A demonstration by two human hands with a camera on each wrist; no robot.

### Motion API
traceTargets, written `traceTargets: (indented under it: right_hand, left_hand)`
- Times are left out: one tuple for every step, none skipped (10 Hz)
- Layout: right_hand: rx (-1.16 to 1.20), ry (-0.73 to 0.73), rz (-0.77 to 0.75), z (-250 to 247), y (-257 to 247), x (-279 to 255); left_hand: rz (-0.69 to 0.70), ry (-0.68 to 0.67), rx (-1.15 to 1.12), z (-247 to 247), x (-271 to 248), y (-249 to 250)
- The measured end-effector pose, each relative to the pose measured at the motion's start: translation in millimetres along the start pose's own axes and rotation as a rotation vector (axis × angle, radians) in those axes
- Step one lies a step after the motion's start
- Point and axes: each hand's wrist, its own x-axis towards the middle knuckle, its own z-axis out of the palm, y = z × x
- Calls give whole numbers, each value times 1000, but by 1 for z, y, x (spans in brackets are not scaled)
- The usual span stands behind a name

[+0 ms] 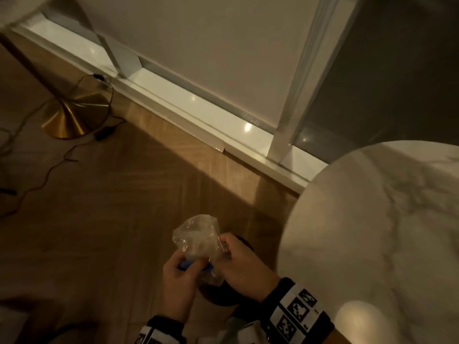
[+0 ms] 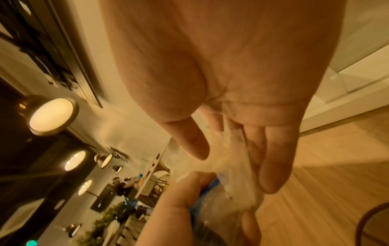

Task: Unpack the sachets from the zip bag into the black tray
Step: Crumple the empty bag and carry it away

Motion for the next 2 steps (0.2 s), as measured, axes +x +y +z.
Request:
traceTargets:
  right_hand:
    - [-231, -78, 73, 6, -3, 32]
    - [-483, -119, 152, 20, 2, 64]
  left_hand:
    - [-147, 30, 15, -14, 36, -38]
    - [-342, 5, 106, -16, 66, -79]
